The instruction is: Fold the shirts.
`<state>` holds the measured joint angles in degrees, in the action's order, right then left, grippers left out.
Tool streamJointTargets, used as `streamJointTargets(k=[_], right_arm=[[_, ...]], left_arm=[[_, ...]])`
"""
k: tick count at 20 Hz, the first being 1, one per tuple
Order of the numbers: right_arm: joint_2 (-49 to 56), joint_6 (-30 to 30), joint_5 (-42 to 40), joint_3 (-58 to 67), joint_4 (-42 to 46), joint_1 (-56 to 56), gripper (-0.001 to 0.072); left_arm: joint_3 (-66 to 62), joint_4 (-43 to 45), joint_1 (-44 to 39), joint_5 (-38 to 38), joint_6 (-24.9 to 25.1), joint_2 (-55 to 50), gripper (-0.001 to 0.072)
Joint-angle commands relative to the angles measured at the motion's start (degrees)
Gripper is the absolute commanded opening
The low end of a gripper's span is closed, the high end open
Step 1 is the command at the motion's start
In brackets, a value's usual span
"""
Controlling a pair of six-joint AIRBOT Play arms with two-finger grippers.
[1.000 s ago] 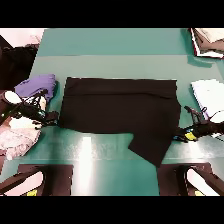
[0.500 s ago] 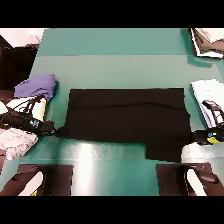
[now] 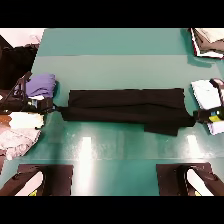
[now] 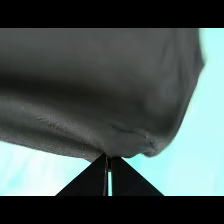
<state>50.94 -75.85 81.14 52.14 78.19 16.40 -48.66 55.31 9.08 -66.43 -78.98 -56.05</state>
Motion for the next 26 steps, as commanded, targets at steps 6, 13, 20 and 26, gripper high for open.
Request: streamJointTargets(k=[6,13,20,26], right_arm=[[22.34,-0.5,-7.96,17.79,-0.2,-6.47,0.0014],[37.35,-4.09,-12.98,31.47,-10.12,-5.25,0.057],[38.69,3.5,0.94,31.91,-18.25,5.68,0.057],[40.09,9.14,1.29,21.11,-18.71,16.79,0.0596]], left_arm=[[-8.39,-7.78,0.07,10.54,4.24,-18.67,0.0032],[-13.6,-13.03,0.09,21.53,4.28,-25.07,0.065],[-14.95,-15.19,-0.15,6.19,5.62,-24.94,0.0129],[-14.95,-14.95,-8.09,6.27,7.45,-24.96,0.0033]])
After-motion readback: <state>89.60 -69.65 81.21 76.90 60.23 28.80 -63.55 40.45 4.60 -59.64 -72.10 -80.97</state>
